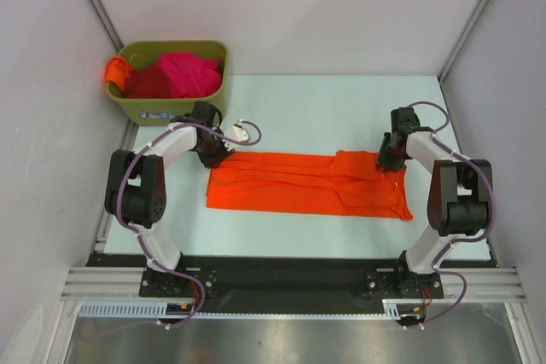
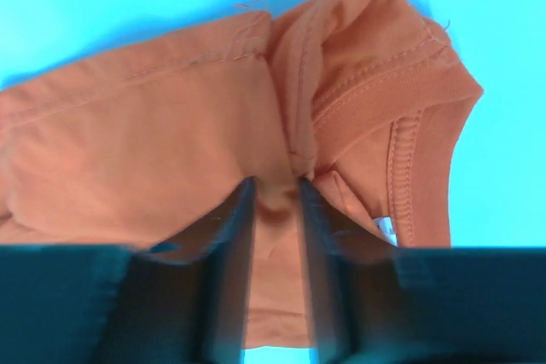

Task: Fold and stack the t-shirts
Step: Fold the tshirt

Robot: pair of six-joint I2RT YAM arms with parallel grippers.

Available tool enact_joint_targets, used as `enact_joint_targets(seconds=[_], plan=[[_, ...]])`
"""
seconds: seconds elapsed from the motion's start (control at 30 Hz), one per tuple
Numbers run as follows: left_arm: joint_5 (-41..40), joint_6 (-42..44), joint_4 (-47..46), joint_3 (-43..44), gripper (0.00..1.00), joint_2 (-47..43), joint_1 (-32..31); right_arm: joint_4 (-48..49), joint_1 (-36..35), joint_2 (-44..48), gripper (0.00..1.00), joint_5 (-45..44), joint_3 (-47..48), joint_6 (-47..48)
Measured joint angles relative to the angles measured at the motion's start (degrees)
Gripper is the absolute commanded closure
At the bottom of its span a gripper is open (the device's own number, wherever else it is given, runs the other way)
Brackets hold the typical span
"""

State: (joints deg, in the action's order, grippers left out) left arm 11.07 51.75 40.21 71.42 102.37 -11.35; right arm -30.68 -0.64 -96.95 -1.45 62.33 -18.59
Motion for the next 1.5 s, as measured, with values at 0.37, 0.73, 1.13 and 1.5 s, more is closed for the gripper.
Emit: enact_joint_targets(seconds=[0.37,0.73,1.13,1.5], plan=[[-0.4,-1.3,-2.3,-1.1,1.0,1.2,0.0,-1.1,0.3,1.2,1.0,-1.1,-1.3,-1.2],[-1.0,-0.7,-3.2,-1.7,1.0,0.1,0.0,-4.8,1.2,6.6,1.0,-1.6,-1.9,-1.2],[-3.4,2.3,-5.1,-7.6,1.0,-1.4,0.0,-4.5,0.8,6.5,1.0,-1.8,-5.7,-1.9],[-3.4,3.6,0.5,-3.7,0.48,-1.5,0.0,-5.2,0.8,6.4,0.4,-4.5,-6.4,-2.4]])
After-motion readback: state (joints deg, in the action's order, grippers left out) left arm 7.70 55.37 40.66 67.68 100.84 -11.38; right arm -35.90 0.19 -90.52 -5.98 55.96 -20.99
